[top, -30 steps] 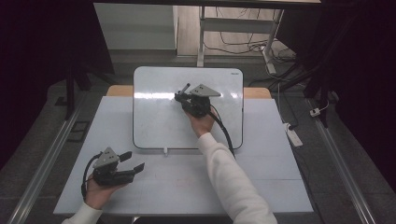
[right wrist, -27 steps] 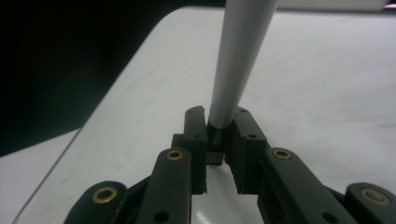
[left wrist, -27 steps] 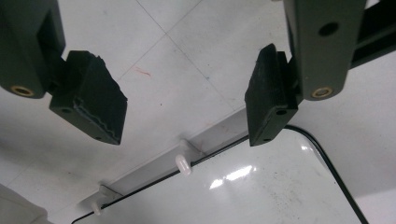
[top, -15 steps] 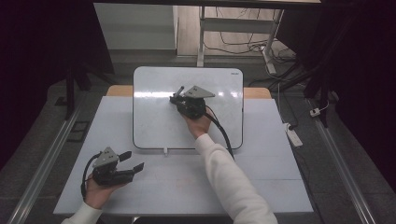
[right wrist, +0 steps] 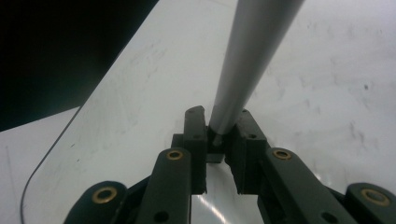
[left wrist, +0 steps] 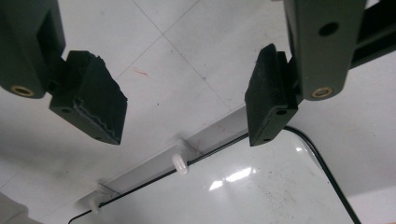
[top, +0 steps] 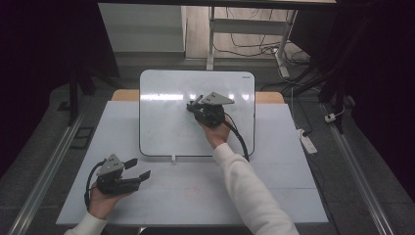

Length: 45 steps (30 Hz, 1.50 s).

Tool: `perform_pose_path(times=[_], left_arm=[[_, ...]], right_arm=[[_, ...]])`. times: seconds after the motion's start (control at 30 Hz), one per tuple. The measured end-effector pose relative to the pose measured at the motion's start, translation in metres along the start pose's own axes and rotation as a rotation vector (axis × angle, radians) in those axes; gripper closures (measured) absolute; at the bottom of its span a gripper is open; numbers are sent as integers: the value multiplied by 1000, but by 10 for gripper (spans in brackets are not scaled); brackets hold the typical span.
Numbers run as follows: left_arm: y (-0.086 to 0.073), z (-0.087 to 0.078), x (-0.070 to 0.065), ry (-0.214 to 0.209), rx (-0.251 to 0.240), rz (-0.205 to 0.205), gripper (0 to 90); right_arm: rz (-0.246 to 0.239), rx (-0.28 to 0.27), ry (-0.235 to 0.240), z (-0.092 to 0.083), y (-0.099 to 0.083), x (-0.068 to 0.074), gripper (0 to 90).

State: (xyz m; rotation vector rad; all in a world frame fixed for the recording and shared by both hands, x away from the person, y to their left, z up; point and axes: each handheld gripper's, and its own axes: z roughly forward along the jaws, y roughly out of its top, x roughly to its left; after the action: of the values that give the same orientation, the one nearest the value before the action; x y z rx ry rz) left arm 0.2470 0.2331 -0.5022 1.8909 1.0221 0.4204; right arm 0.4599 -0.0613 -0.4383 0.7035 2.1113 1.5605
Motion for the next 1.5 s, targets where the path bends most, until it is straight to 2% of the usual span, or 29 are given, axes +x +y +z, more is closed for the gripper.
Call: perform_pose_path(times=[0.1,0.23,0.37,0.5,0.63,0.77,0.87,1.0,1.17,1.4,1.5], left_arm=[[0,-1,0,2,-2,-2,303],[0,0,1,3,-3,-3,303],[0,-2,0,9,-12,-1,303],[1,-2,-1,19,-21,-1,303],[1,-3,-1,26,-28,-4,303],[2,-3,-1,29,-30,-5,303],[5,-3,-5,18,-34,12,302],[19,-3,-15,-4,-63,51,302],[45,7,-31,-30,-89,107,309],[86,32,-61,-95,-126,220,349],[99,48,-70,-135,-127,239,370]], right_arm=[[36,-23,29,-14,-1,-2,784],[23,-4,84,-37,-4,2,783],[42,48,164,-61,-16,10,783],[44,112,220,-81,-30,20,783],[38,165,255,-95,-40,26,783],[47,192,285,-103,-50,30,783],[53,204,306,-105,-55,32,783],[53,216,336,-104,-58,36,782],[49,230,374,-100,-61,42,782],[56,246,404,-94,-65,48,782],[66,244,419,-94,-65,49,782]])
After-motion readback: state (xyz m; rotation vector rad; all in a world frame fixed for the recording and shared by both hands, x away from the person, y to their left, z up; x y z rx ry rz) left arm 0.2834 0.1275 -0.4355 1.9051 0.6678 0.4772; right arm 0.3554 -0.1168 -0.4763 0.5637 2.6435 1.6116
